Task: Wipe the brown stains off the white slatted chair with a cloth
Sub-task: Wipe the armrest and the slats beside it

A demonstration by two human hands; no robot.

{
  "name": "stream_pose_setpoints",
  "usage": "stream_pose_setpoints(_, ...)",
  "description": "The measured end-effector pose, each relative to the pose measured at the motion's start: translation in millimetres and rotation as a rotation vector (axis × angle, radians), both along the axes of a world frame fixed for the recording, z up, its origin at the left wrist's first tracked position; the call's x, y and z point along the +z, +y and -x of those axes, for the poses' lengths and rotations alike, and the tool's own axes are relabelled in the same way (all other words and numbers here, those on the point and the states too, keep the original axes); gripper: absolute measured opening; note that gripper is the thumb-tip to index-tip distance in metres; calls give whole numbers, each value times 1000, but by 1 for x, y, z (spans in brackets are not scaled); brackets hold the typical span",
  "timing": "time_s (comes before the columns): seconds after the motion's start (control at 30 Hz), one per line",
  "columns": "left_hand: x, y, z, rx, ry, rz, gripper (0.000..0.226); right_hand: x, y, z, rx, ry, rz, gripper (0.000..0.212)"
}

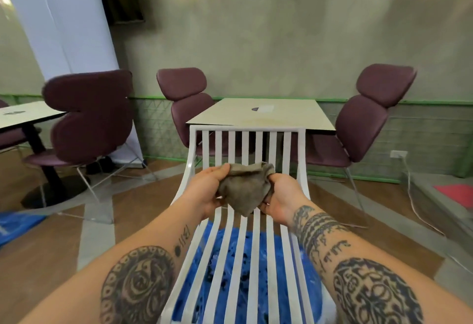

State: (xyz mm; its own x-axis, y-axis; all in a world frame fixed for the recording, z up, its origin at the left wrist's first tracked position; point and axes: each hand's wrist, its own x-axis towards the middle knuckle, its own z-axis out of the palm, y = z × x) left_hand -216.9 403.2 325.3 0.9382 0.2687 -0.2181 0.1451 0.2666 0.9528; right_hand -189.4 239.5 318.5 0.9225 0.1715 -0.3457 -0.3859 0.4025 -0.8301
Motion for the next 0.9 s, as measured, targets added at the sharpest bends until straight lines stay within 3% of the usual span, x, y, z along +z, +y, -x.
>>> stream_pose_setpoints(0.1,0,-15,-35,44,7,13,35,0,-14,-28,37,-22,1,32)
stream_pose_setpoints(0.27,-11,-35,-115,18,106,-24,45,-16,-45,-96,277,-67,66,55)
stream_pose_setpoints(0.37,-16,-51,-168,-52,146,-24,48,-26,-59,-143,289,-126,84,48)
stream_pose_setpoints(0.5,-16,-89,-238,-171,192,-3,48,-28,-89,-206,151,-122,130,51)
stream_pose_setpoints(0.63,-12,-140,-290,-296,252,31,49,-20,-143,-253,19,-69,160,32)
stream_pose_setpoints(0.77,-6,-203,-310,-480,301,96,23,-17,-213,-279,-141,-4,203,22)
stream_pose_setpoints(0.9,-34,-265,-316,-476,389,38,14,-37,-280,-279,-175,79,410,19)
